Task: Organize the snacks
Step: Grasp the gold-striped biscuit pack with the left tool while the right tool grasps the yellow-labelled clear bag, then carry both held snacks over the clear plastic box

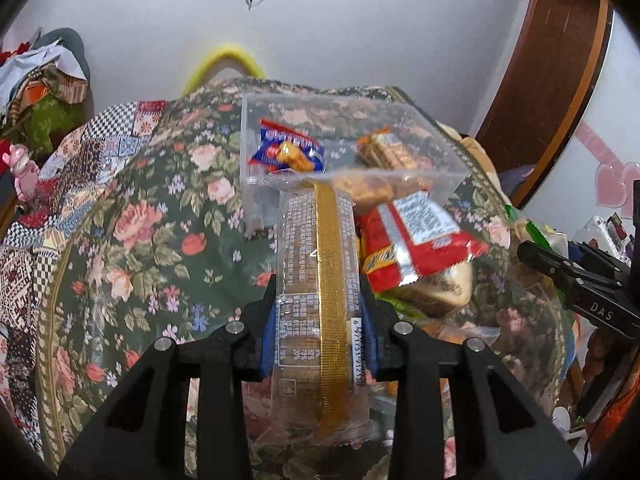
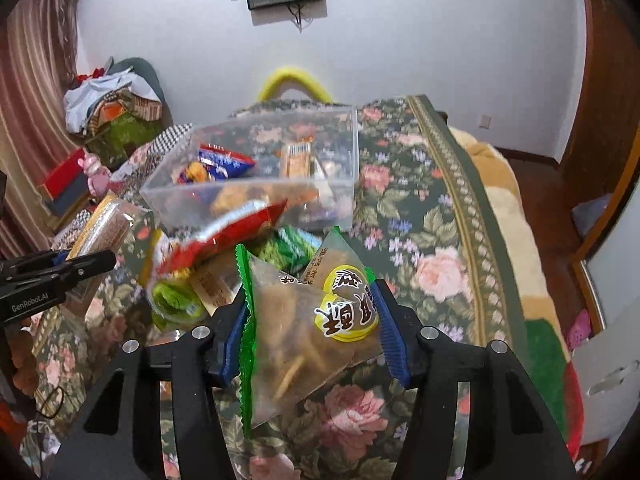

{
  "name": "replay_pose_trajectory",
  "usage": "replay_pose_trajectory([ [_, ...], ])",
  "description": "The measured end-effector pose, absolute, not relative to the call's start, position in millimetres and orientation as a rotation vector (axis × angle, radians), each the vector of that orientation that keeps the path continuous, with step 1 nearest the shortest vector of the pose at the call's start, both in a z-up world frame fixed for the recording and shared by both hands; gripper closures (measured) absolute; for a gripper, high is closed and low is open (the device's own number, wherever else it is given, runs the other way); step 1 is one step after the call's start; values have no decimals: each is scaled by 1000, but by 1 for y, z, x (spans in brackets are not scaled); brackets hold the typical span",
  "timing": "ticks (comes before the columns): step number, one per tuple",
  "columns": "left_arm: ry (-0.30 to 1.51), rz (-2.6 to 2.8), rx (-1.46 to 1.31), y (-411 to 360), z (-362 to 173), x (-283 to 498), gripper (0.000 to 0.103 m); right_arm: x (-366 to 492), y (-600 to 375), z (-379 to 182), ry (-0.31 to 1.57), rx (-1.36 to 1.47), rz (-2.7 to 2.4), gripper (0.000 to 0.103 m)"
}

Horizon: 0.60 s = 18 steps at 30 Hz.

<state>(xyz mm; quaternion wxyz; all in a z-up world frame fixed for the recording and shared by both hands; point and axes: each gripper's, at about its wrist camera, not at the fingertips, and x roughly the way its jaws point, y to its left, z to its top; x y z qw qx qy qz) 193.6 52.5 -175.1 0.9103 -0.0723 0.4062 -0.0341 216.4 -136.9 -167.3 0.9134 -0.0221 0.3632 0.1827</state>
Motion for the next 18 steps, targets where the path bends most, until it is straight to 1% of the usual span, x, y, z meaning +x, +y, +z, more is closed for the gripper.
replay_pose_trajectory([
  [9, 775, -85, -131, 43, -141, 216, 69, 232, -126, -135, 649, -45, 403, 50],
  [18, 742, -105, -114, 34, -118, 255, 69, 261, -110, -121, 603, -49, 431, 50],
])
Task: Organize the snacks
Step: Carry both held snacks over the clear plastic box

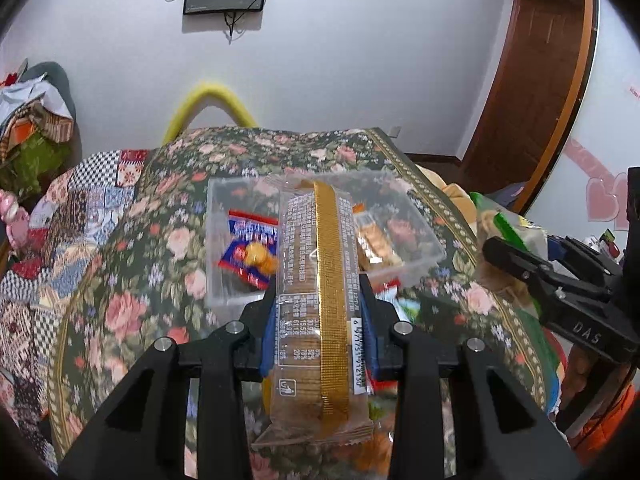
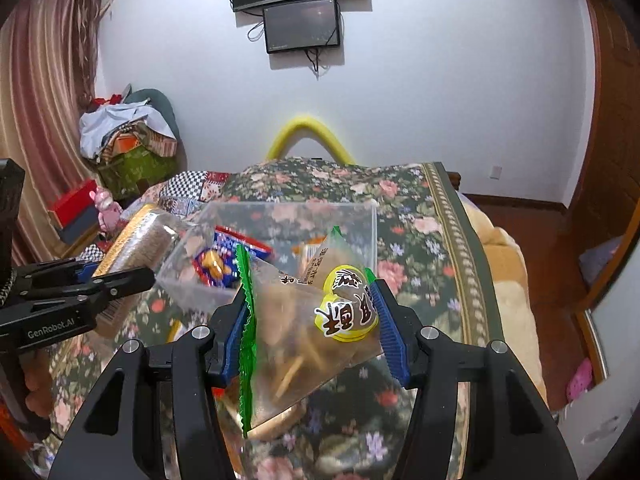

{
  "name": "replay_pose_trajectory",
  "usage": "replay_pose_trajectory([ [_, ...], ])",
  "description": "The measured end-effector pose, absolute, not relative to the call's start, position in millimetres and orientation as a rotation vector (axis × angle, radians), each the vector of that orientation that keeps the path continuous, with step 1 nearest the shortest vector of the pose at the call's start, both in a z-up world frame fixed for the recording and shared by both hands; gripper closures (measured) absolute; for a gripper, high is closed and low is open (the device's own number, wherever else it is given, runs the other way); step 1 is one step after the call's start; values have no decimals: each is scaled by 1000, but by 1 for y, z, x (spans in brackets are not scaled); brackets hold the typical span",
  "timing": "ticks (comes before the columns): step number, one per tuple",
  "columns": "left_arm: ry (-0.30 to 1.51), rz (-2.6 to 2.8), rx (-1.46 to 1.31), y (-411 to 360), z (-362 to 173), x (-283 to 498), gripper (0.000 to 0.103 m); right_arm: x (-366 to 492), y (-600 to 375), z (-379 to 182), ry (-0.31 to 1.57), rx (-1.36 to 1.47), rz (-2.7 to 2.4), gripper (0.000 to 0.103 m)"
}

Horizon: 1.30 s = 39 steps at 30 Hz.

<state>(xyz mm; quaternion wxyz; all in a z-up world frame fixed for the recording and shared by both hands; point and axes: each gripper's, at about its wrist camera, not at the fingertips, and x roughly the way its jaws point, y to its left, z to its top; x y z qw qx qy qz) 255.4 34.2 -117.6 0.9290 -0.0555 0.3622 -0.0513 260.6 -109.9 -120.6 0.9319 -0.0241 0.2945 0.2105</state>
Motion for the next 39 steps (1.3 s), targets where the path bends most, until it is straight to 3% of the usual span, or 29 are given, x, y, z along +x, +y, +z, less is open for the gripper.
replay_pose_trajectory([
  [9, 732, -94, -94, 32, -116, 300, 69, 298, -96, -129, 626, -45, 440, 50],
  [29, 885, -70, -89, 38, -189, 401, 69, 367, -74, -149, 685, -76, 422, 50],
  [32, 868, -74, -93, 39, -186, 408, 84, 373, -69, -150, 679, -93, 422, 50],
  [39, 833, -66, -57, 33, -174, 408, 86, 378, -57, -155, 684, -116, 442, 50],
])
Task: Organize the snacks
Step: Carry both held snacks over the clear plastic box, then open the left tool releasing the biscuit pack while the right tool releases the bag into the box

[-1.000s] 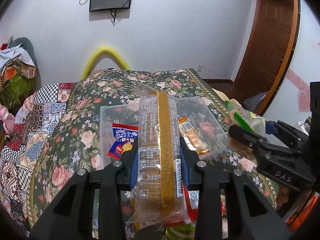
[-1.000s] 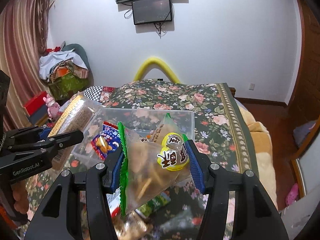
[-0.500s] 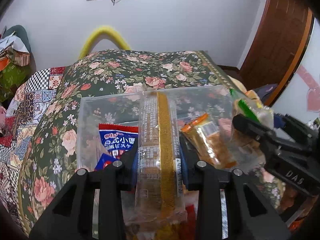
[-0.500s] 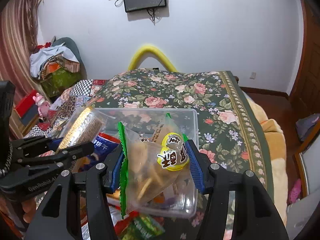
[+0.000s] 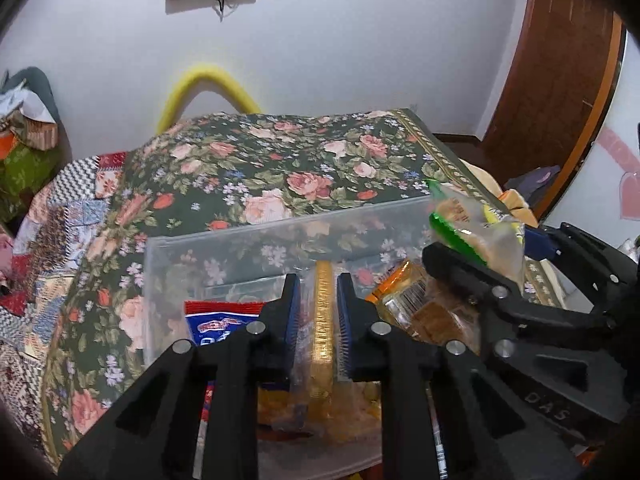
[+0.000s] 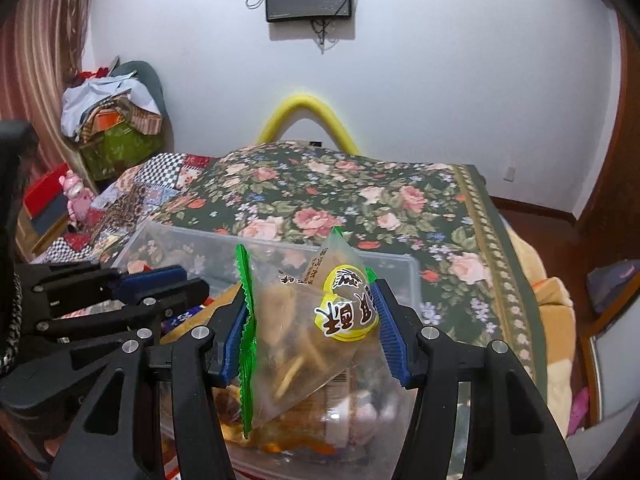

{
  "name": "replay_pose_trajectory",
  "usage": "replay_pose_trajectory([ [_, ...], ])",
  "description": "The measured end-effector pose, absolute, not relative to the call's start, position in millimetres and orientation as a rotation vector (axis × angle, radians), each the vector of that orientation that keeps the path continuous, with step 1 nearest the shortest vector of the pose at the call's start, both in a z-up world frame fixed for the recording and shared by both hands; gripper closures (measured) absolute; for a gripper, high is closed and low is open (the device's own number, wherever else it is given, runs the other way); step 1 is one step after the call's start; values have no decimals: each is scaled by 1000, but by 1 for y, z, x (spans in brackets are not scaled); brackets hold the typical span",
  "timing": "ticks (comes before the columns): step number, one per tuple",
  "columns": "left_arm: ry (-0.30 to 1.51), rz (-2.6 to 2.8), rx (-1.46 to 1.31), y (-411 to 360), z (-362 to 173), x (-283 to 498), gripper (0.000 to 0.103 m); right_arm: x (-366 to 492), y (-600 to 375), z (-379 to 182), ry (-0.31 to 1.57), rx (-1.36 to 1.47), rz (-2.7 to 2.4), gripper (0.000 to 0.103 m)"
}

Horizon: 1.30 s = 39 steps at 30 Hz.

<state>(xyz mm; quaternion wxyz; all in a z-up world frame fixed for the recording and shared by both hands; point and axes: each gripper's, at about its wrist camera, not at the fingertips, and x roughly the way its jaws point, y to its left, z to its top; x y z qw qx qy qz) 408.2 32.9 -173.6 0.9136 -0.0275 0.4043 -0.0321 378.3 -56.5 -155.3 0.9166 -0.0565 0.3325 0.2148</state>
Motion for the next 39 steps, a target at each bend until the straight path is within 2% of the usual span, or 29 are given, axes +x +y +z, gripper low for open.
replay_pose_trajectory([
  [13, 881, -57, -50, 41, -182, 383, 82, 394, -71, -183, 827, -43, 431, 46],
  [18, 858, -49, -41, 41, -172, 365, 57, 373, -69, -174, 797, -125, 406, 42],
  [20, 846, -47, -43, 41, -166, 353, 54, 360, -70, -166, 767, -153, 398, 33],
  [26, 819, -56, -39, 39, -145, 317, 42, 326, -81, -144, 705, -170, 396, 22],
  [30, 810, -67, -43, 36, -133, 288, 33, 297, -87, -133, 672, -199, 400, 20],
  [39, 840, -92, -39, 25, -135, 239, 28, 250, -103, -141, 674, -209, 432, 19],
])
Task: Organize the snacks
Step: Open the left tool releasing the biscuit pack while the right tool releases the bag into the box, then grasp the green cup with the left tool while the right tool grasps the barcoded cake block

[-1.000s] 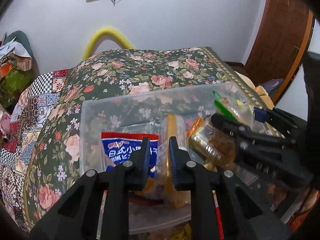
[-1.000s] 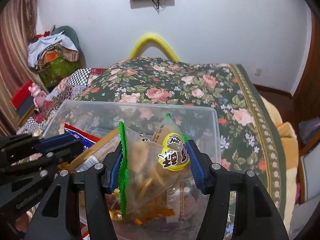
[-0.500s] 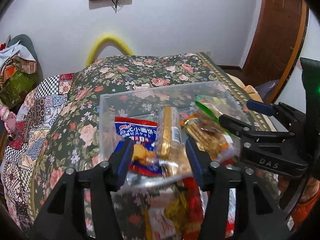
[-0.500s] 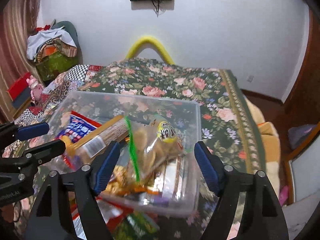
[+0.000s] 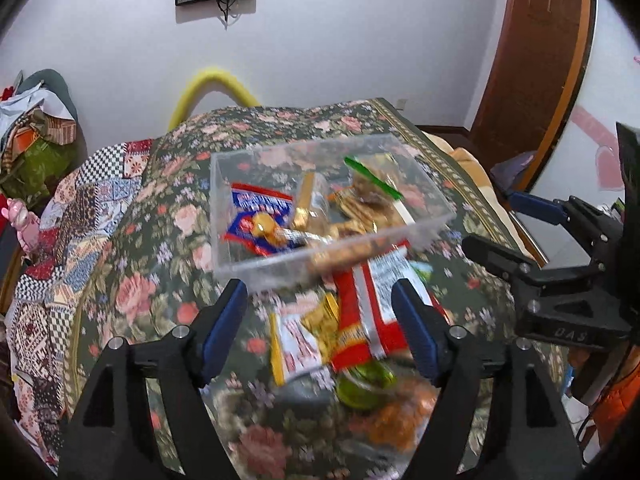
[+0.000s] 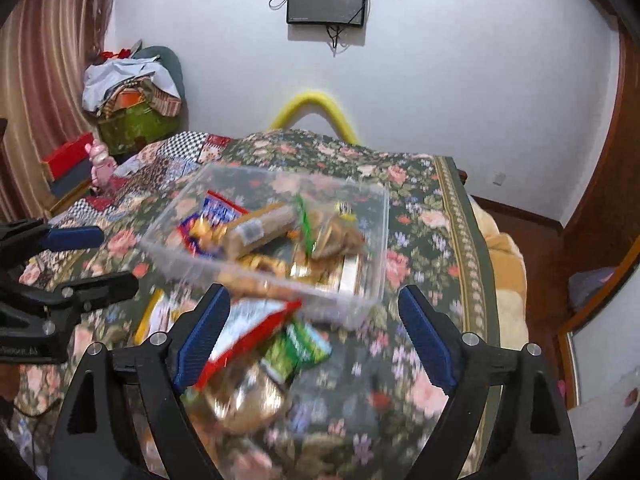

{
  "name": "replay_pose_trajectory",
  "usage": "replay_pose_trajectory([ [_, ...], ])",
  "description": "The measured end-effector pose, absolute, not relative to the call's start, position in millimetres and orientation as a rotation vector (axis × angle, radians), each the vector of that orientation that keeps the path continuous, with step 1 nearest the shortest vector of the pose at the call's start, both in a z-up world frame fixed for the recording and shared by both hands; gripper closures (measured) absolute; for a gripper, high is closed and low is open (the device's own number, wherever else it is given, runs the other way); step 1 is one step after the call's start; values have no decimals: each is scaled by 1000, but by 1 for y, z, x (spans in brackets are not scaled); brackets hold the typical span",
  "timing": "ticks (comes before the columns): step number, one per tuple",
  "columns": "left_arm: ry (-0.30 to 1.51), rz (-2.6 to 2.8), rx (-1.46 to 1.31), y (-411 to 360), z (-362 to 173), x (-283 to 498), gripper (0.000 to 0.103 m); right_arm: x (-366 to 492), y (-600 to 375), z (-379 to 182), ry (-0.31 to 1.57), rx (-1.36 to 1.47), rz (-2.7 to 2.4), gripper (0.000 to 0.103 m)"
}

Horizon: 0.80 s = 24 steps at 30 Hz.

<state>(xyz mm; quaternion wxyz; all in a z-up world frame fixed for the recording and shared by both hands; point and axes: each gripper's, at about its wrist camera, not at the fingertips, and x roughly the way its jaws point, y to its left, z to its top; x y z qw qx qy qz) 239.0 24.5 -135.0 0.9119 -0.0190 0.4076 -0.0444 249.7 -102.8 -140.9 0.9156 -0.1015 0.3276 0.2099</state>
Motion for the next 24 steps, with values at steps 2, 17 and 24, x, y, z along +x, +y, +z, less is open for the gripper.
replay_pose_trajectory([
  [2, 852, -101, -38, 19, -140, 232, 27, 245, -107, -150, 695, -207, 431, 19],
  [17, 954, -84, -14, 12, -198, 199, 21, 233, -90, -212, 867, -211, 534, 19],
  [24, 1003, -109, -58, 17, -219, 202, 21, 242, -70, -228, 895, -240, 571, 21],
])
